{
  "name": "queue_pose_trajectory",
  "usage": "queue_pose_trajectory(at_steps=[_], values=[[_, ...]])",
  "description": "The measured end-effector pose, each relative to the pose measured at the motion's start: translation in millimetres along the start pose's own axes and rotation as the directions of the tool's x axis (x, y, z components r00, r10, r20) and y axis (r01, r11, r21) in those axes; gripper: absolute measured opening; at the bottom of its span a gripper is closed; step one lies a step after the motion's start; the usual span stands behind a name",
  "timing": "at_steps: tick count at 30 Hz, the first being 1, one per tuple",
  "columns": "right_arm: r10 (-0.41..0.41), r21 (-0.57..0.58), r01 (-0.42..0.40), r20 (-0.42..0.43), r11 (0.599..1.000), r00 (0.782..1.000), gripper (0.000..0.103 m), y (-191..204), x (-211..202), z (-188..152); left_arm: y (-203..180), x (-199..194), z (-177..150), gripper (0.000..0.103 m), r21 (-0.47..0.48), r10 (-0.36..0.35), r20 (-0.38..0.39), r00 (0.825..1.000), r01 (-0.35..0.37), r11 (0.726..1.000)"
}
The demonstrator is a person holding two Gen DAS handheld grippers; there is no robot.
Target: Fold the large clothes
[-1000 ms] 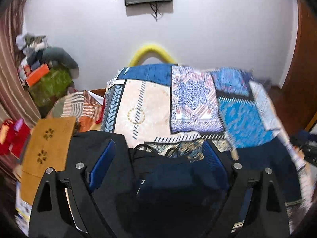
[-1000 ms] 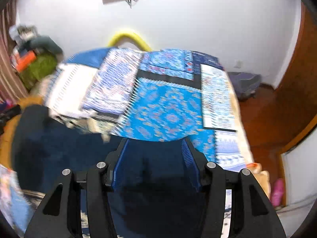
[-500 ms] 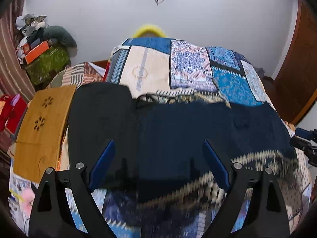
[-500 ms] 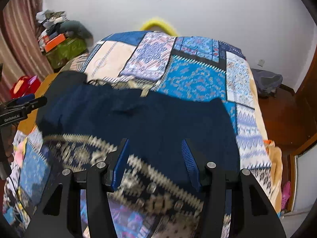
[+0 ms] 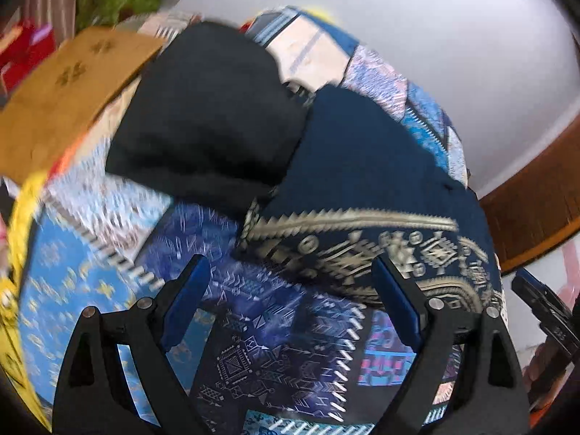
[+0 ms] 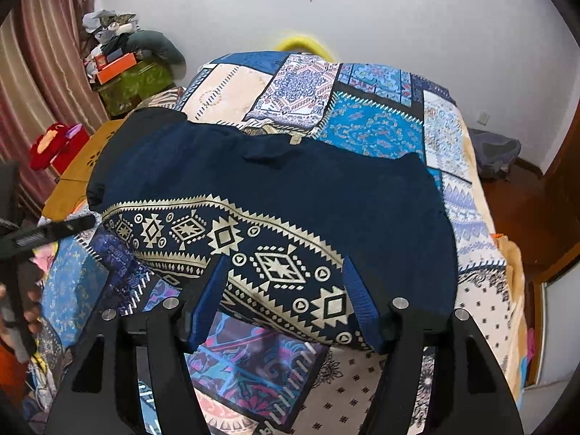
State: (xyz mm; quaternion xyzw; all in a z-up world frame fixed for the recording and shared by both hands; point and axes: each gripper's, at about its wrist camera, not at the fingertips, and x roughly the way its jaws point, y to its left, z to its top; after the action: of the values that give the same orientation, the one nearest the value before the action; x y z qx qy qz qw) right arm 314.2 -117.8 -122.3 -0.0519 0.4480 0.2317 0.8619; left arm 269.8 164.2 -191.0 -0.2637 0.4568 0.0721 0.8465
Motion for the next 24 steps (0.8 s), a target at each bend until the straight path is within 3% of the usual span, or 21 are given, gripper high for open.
queue_pose_trajectory(at_steps=[2,4,6,8,14,16,19,20,23,24], values=[[0.006,0.018,-0.006,-0.012,1.000,1.000,0.062,-4.6,6.2,0.0,5.6,12.9,-1.9,0.090,-0.034,-0.040,-0.030,0.999,0.039,0.999],[0.012,0.035,-0.011,-0.021,0.999,1.000,0.062,-7.9,10.5,-2.2,12.5,31.6,-2.2,0.090,-0.112,-0.126,-0.065,0.990,0.118,0.987],[0.016,0.055,-0.014,-0.031,0.998,0.999,0.062,-12.5,16.1,-4.7,16.4,49.0,-2.0,0.090,-0.191,-0.219,-0.084,0.972,0.200,0.961],[0.018,0.069,-0.015,-0.042,0.997,0.999,0.062,-15.9,20.9,-6.6,15.8,62.4,-0.8,0.090,-0.231,-0.268,-0.093,0.959,0.241,0.943],[0.014,0.081,-0.008,-0.077,0.997,0.997,0.062,-20.1,33.5,-9.1,3.7,75.8,17.0,0.090,-0.261,-0.334,0.014,0.943,0.326,0.909],[0.008,0.076,-0.002,-0.080,0.997,0.997,0.062,-18.9,34.1,-8.5,0.5,80.0,21.6,0.082,-0.287,-0.319,0.021,0.947,0.312,0.906],[-0.005,0.062,0.010,-0.075,0.998,0.997,0.062,-16.6,32.0,-6.3,-13.1,73.9,23.6,0.052,-0.273,-0.307,0.038,0.951,0.306,0.912],[-0.009,0.058,0.013,-0.073,0.998,0.997,0.062,-16.5,31.3,-4.9,-20.8,70.4,23.4,0.032,-0.250,-0.307,0.044,0.951,0.308,0.918],[-0.012,0.055,0.016,-0.064,0.998,0.998,0.062,-16.1,25.8,1.2,-55.5,41.8,26.4,0.012,-0.130,-0.181,0.082,0.980,0.191,0.973],[-0.013,0.055,0.016,-0.059,0.998,0.998,0.062,-15.6,23.7,3.0,-66.1,31.0,27.4,0.011,-0.092,-0.154,0.101,0.983,0.164,0.982]])
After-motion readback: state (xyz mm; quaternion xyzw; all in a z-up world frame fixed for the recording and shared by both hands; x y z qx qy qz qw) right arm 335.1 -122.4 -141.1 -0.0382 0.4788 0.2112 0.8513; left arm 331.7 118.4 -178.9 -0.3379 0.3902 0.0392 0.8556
